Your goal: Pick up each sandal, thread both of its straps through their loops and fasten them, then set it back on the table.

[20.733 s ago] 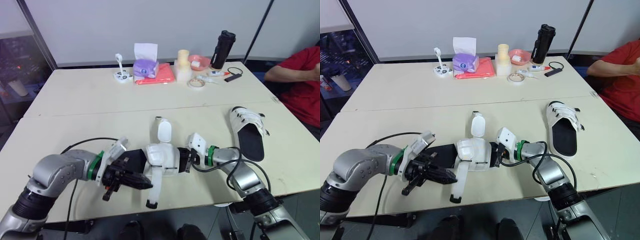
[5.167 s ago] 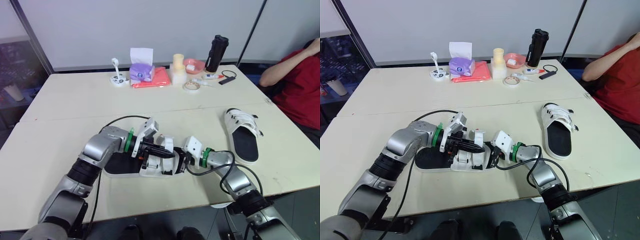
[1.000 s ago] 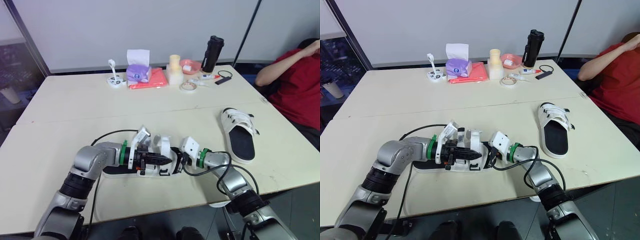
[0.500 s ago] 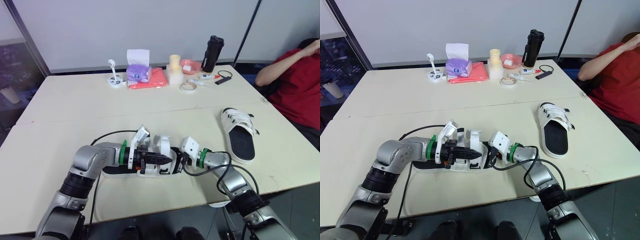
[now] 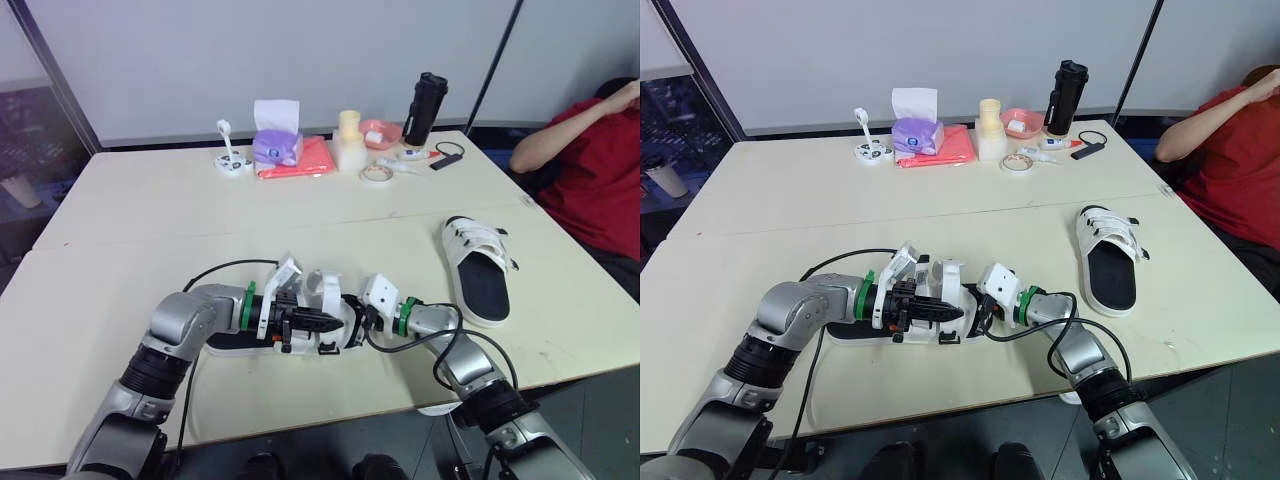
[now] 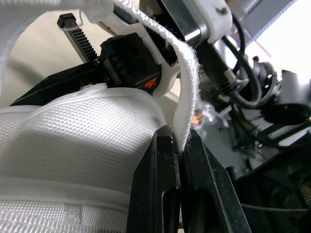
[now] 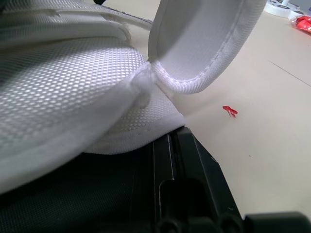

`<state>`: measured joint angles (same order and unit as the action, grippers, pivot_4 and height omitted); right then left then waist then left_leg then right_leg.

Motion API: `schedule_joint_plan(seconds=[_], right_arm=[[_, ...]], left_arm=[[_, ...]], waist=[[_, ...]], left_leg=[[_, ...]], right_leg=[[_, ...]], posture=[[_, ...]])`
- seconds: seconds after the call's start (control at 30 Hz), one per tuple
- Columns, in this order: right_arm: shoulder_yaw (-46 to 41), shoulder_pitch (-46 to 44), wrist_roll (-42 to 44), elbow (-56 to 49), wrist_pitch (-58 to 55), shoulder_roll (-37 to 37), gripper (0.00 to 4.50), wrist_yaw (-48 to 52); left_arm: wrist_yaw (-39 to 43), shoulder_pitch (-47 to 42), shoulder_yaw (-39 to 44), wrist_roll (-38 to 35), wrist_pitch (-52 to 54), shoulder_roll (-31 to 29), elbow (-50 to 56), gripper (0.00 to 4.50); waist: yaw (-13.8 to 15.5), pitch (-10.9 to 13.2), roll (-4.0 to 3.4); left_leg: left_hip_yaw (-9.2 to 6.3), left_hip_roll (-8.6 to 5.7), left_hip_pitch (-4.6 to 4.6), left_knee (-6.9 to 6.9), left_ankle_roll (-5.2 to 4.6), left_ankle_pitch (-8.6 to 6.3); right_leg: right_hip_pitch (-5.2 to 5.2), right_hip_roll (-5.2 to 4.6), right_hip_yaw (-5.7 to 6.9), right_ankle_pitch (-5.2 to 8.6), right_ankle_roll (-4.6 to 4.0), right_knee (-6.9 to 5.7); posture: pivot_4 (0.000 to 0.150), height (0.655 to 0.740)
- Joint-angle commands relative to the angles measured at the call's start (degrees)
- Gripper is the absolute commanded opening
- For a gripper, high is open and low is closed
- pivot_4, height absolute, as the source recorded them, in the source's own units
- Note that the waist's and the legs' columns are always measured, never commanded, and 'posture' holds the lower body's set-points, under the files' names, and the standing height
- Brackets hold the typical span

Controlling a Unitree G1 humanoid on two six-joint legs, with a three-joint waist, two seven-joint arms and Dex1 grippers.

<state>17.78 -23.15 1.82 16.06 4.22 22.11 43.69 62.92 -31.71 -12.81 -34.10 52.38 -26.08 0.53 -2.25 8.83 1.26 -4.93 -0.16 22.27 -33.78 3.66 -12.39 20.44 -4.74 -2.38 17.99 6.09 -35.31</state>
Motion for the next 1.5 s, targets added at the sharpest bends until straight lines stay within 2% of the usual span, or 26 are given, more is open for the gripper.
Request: schedule_joint_plan(seconds=[0.03, 0.37, 0.67, 0.97, 1.23, 1.5], right_arm=[[3.12, 3.49, -5.95, 10.45, -4.50, 0.89, 0.00, -1.41], [2.99, 3.24, -6.16, 11.00, -4.25, 0.73, 0.00, -1.44], [2.96, 3.44, -6.07, 11.01, -4.30, 0.56, 0.00, -1.48], [2.96, 3.01, -6.14, 11.84, -4.04, 0.05, 0.00, -1.55], [2.96, 2.85, -6.16, 12.36, -3.69, -0.03, 0.00, -1.48], [2.98, 2.50, -6.22, 12.90, -3.37, -0.03, 0.00, -1.38]], left_arm=[[-0.95, 0.16, -1.14, 1.68, -1.61, 0.85, -0.81, 0.05], [0.70, 0.47, -2.98, 3.67, -5.02, -0.42, 2.18, 0.05], [0.76, 1.71, -4.37, 8.33, -12.10, -2.54, 5.36, 0.05], [0.48, 4.70, -3.40, 7.85, -13.37, -4.52, 9.36, 0.05], [-3.28, 6.12, -1.52, 7.83, -16.63, -2.31, 10.75, 0.05], [-2.90, 6.73, -0.60, 6.17, -16.10, -2.08, 12.76, 0.05]], waist=[[0.02, -0.05, 0.00], [0.02, -0.07, -0.01], [-0.12, -0.06, -0.03], [-0.31, -0.07, -0.04], [-0.29, -0.07, -0.04], [-0.27, -0.06, -0.05]], left_leg=[[0.00, 0.00, 0.00, 0.00, 0.00, 0.00], [-0.01, 0.00, 0.01, 0.00, 0.00, 0.00], [-0.03, 0.02, 0.03, 0.01, 0.00, -0.01], [0.02, 0.03, 0.04, 0.14, 0.00, -0.01], [0.04, 0.04, 0.02, 0.18, 0.00, -0.01], [0.04, 0.04, 0.02, 0.18, 0.00, -0.01]], right_leg=[[0.00, -0.01, -0.01, 0.00, 0.00, 0.00], [0.00, -0.04, -0.02, 0.00, 0.00, 0.01], [0.03, -0.10, -0.06, 0.01, -0.02, 0.01], [0.10, -0.20, -0.07, 0.01, -0.02, 0.01], [0.13, -0.25, -0.06, 0.01, -0.03, 0.02], [0.15, -0.26, -0.04, 0.01, -0.03, 0.02]], posture=[[0.150, 0.7400], [0.150, 0.7400], [0.150, 0.7400], [0.150, 0.7400], [0.150, 0.7400], [0.150, 0.7400]])
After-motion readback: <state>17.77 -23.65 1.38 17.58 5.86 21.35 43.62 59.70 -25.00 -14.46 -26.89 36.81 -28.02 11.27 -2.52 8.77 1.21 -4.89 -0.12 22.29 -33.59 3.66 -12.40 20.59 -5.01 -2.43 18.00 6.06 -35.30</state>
